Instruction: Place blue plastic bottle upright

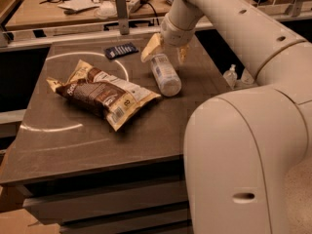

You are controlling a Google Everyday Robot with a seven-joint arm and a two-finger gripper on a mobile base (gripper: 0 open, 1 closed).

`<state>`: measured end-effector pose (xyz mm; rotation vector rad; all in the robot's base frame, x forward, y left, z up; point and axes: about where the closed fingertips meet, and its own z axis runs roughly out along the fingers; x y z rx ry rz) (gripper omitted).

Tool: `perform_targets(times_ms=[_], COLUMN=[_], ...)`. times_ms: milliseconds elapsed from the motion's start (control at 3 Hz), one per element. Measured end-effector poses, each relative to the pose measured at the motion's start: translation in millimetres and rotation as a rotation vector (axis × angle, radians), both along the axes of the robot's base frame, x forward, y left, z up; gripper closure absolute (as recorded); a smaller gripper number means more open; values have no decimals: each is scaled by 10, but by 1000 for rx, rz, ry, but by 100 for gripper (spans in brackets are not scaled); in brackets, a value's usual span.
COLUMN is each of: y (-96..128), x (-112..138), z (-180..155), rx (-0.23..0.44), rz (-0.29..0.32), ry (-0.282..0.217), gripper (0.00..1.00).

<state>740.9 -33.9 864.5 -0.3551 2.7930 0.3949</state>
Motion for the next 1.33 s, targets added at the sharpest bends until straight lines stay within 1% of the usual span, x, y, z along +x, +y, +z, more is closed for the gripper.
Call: perform_targets(times_ms=[333, 667, 1000, 1333], y=[-11, 16, 119, 181], x=[38, 10, -50, -189], z=[-97, -153, 88, 504], rx=[-30, -65, -41, 47], rz=[-4, 23, 86, 187], ry=[21, 47, 18, -78], gripper=[48, 72, 94, 100])
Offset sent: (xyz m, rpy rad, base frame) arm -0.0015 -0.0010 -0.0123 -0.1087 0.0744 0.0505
